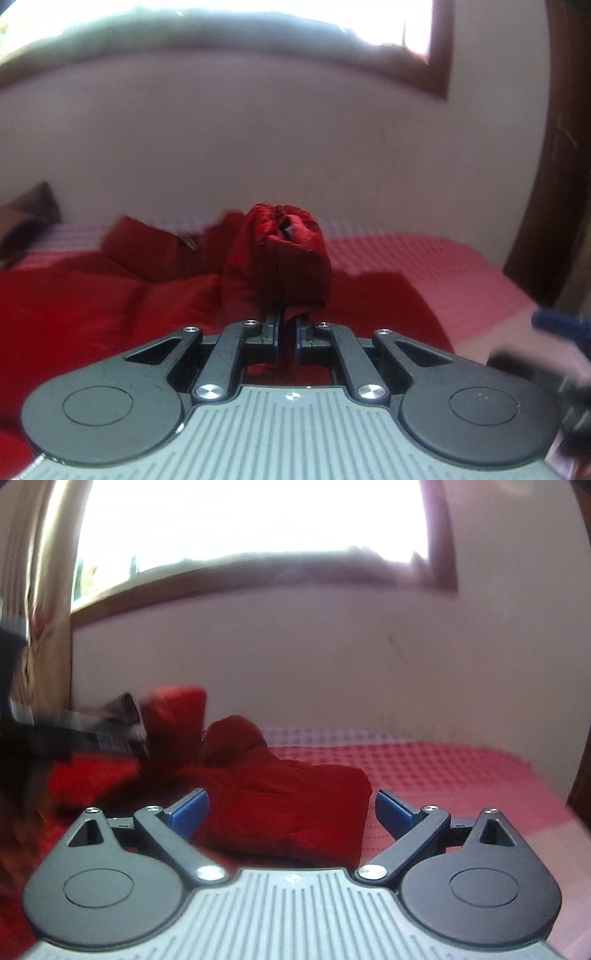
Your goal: Fold large clothes
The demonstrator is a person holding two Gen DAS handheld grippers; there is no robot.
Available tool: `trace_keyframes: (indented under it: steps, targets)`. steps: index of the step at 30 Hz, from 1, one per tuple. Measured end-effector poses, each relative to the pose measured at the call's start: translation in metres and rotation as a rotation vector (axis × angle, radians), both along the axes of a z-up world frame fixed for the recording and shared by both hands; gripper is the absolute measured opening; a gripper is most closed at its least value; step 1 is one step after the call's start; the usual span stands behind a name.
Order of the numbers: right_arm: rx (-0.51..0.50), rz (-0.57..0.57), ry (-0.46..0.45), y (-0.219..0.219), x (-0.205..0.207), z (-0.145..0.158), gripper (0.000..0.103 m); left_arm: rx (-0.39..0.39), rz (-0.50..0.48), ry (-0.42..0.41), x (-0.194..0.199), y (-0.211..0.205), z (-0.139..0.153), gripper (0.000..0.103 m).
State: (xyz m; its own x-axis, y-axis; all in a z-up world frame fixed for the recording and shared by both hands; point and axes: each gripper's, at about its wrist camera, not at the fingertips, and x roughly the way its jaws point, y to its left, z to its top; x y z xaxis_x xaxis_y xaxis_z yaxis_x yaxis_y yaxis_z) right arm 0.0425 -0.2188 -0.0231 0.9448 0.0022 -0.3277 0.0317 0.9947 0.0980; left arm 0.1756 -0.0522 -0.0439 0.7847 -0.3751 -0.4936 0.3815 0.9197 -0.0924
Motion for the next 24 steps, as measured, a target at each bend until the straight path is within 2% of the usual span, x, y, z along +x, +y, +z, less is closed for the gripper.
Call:
trace_keyframes:
  steps: [3, 5, 7, 8, 9, 11, 12, 15, 18, 19, 20, 21, 22, 24]
  targets:
    - [0.049, 0.003, 0.016, -0.007, 0.009, 0.0, 0.098, -0.003, -0.043, 0.047, -0.004, -0.005, -0.014, 0.015]
    - [0.065, 0.02, 0.019, -0.009, 0.01, 0.002, 0.098, -0.003, -0.058, 0.035, -0.012, -0.002, -0.013, 0.032]
    - [0.082, 0.037, 0.025, -0.01, 0.014, 0.003, 0.098, -0.014, -0.063, 0.033, -0.019, 0.005, -0.007, 0.066]
    - [0.094, 0.046, 0.029, -0.009, 0.016, 0.003, 0.098, -0.031, -0.056, 0.021, -0.026, 0.01, -0.002, 0.073]
    - [0.111, 0.059, 0.039, -0.008, 0.022, 0.003, 0.098, -0.044, -0.039, 0.001, -0.034, 0.017, 0.003, 0.085]
    - [0.152, 0.092, 0.057, -0.008, 0.036, 0.003, 0.098, -0.035, 0.007, -0.036, -0.046, 0.028, 0.013, 0.091]
    - [0.177, 0.103, 0.066, -0.007, 0.043, 0.003, 0.098, -0.02, 0.017, -0.042, -0.052, 0.032, 0.017, 0.101]
    - [0.209, 0.109, 0.11, -0.005, 0.068, 0.001, 0.098, -0.017, 0.077, -0.034, -0.067, 0.063, 0.023, 0.102]
    - [0.21, 0.116, 0.148, 0.001, 0.089, -0.006, 0.097, -0.043, 0.153, -0.007, -0.083, 0.101, 0.023, 0.1]
    - [0.191, 0.114, 0.161, 0.005, 0.096, -0.01, 0.079, -0.04, 0.179, -0.004, -0.09, 0.114, 0.023, 0.098]
    - [0.155, 0.1, 0.194, 0.009, 0.102, -0.014, 0.036, -0.03, 0.206, 0.0, -0.092, 0.124, 0.024, 0.098]
    - [0.125, 0.086, 0.242, 0.013, 0.111, -0.02, 0.019, -0.018, 0.237, 0.004, -0.097, 0.135, 0.023, 0.098]
    - [0.125, 0.089, 0.271, 0.014, 0.117, -0.026, 0.011, -0.006, 0.267, 0.013, -0.104, 0.147, 0.022, 0.098]
    - [0.087, 0.095, 0.276, 0.017, 0.12, -0.032, 0.008, 0.006, 0.322, 0.033, -0.113, 0.168, 0.022, 0.098]
